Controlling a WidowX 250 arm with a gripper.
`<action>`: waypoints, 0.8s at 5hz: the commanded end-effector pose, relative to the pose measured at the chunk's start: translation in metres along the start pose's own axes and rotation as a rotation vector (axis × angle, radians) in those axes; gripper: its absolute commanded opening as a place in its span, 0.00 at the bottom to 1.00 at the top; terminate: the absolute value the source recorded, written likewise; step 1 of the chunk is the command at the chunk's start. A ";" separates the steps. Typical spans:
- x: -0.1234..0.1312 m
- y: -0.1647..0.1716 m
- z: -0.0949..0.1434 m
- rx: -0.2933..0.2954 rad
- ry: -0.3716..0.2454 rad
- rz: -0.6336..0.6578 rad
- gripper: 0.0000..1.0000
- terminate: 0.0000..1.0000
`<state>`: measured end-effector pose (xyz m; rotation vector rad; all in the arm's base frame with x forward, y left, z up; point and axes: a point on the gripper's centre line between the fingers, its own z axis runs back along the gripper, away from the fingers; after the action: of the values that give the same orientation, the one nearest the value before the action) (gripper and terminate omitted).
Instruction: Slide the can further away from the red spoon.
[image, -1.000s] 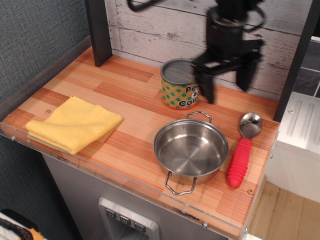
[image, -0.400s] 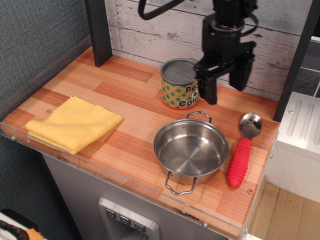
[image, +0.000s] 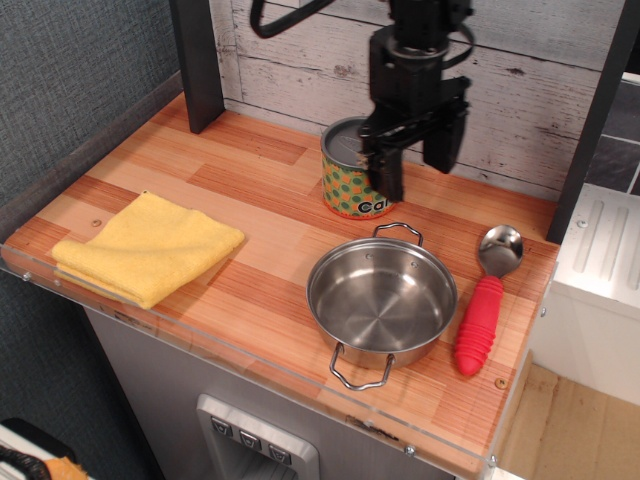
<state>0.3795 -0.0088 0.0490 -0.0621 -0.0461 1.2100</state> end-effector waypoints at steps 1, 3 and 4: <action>0.041 0.008 0.016 -0.033 -0.033 0.066 1.00 0.00; 0.072 0.036 0.019 -0.046 -0.052 0.161 1.00 0.00; 0.093 0.054 0.021 -0.038 -0.087 0.216 1.00 0.00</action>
<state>0.3552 0.0833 0.0395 -0.0126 -0.0732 1.4274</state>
